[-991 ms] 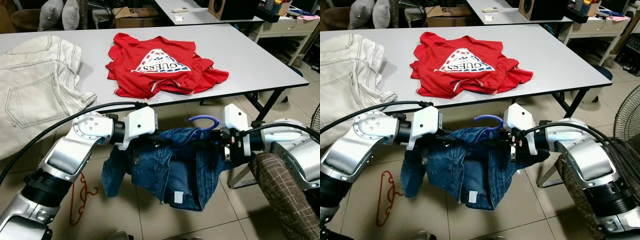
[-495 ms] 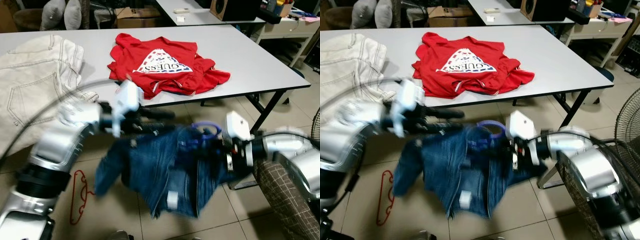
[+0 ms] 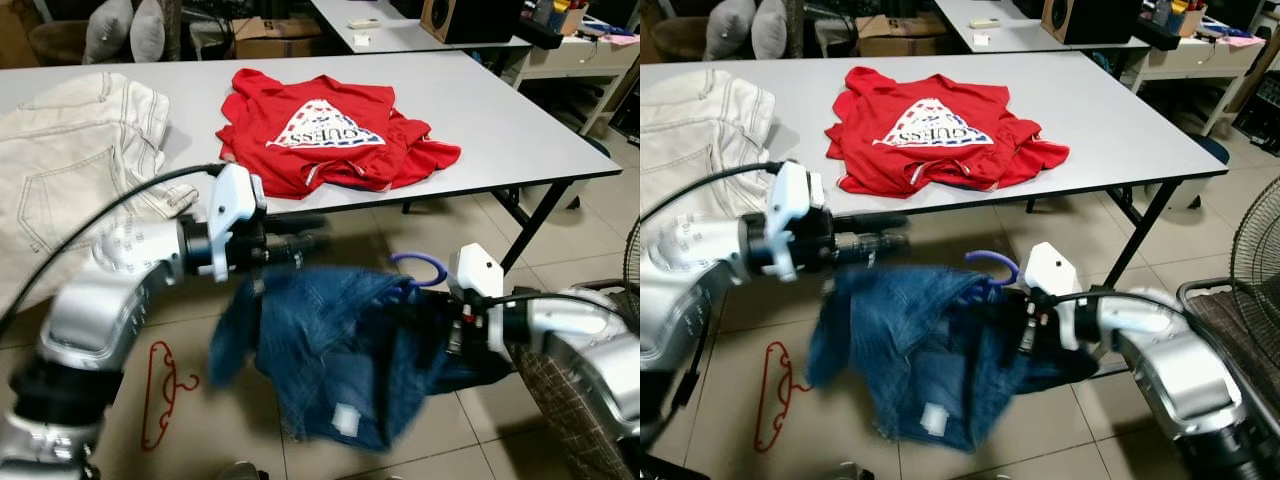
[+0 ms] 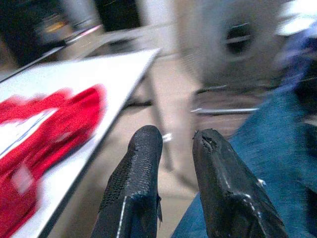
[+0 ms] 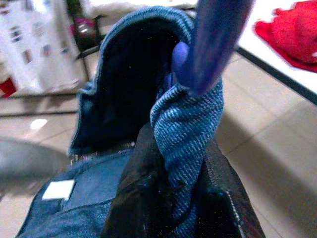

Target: Hang hanger

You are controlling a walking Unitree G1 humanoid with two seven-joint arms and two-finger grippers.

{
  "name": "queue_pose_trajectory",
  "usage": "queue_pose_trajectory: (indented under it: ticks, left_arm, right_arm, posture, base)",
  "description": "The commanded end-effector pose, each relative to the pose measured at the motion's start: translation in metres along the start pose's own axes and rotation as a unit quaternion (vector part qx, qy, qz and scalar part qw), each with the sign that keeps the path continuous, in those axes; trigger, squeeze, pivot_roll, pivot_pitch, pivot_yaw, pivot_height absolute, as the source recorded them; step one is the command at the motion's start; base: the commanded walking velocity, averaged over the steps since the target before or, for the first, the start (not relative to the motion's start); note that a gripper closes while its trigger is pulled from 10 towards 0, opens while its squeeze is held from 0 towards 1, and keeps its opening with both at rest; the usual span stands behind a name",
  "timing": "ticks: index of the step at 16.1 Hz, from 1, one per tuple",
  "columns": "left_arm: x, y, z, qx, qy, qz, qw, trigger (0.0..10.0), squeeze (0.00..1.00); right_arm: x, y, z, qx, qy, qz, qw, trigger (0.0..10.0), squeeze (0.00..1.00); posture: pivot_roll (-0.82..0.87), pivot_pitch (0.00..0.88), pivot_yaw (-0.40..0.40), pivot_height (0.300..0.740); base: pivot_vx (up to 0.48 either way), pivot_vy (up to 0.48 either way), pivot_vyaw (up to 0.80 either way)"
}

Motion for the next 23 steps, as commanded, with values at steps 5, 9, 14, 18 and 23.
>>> queue_pose_trajectory:
  ticks: [5, 9, 14, 18, 23]
  left_arm:
    - [-0.036, 0.004, 0.011, 0.214, 0.075, -0.026, 0.974, 10.0, 0.00]
    - [-0.065, 0.012, 0.025, 0.310, 0.100, -0.074, 0.943, 10.0, 0.00]
    - [-0.076, 0.012, 0.037, 0.339, 0.120, -0.076, 0.930, 10.0, 0.00]
    - [-0.075, 0.009, 0.036, 0.341, 0.122, -0.073, 0.929, 10.0, 0.00]
    - [-0.073, 0.004, 0.040, 0.321, 0.116, -0.072, 0.937, 10.0, 0.00]
  right_arm:
    - [-0.011, 0.001, -0.011, -0.100, -0.051, 0.048, 0.992, 0.0, 0.00]
    - [-0.024, 0.006, -0.018, -0.173, -0.111, 0.080, 0.975, 0.0, 0.00]
    - [-0.040, 0.013, -0.017, -0.310, -0.191, 0.113, 0.925, 7.3, 0.00]
    - [-0.058, 0.028, -0.007, -0.417, -0.241, 0.103, 0.870, 10.0, 0.00]
    - [-0.042, 0.022, -0.009, -0.408, -0.172, 0.109, 0.890, 10.0, 0.00]
  posture:
    - [0.05, 0.078, -0.034, 0.740]
    - [0.04, 0.078, -0.050, 0.740]
    - [0.03, 0.069, -0.035, 0.740]
    - [0.02, 0.064, -0.016, 0.740]
    - [0.00, 0.051, 0.023, 0.740]
  base:
    - [0.000, 0.000, 0.00]
    - [0.000, 0.000, 0.00]
    - [0.000, 0.000, 0.00]
    - [0.000, 0.083, 0.00]
    - [0.000, 0.323, 0.32]
Point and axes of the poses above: a point about 5 cm out from each wrist's last joint towards the gripper, its own y axis pointing back from the gripper into the wrist, its own x axis along the axis of the wrist's last joint, z = x × y, the point moved 4 cm from there along -y, pointing out of the wrist towards the gripper, and after that the axes turned 4 degrees about -y, right-handed, at the moved point
